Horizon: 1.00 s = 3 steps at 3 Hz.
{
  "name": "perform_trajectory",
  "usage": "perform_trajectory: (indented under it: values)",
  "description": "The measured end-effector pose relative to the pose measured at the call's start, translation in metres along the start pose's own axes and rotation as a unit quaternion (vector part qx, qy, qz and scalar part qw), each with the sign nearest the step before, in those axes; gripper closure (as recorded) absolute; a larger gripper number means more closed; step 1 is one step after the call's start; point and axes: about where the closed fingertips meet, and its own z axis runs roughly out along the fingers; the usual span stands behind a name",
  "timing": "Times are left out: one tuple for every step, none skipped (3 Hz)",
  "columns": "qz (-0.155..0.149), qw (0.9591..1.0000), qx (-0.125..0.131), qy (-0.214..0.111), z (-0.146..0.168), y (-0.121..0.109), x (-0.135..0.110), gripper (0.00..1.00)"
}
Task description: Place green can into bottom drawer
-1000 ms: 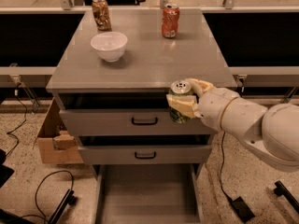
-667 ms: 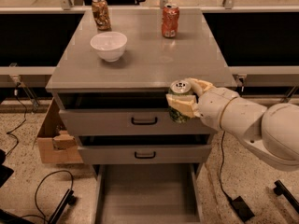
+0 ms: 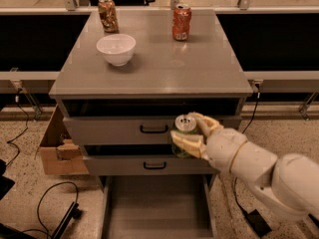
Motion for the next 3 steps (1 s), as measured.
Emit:
perform_trajectory:
  values:
    - [-0.019, 0.997, -0.055, -0.051, -0.012, 0.036, 0.036, 1.0]
    - [0.014, 0.9897, -0.109, -0.092, -0.023, 0.053, 0.102, 1.0]
    - [0.046, 0.9832, -0.15, -0.093, -0.02, 0.06, 0.157, 1.0]
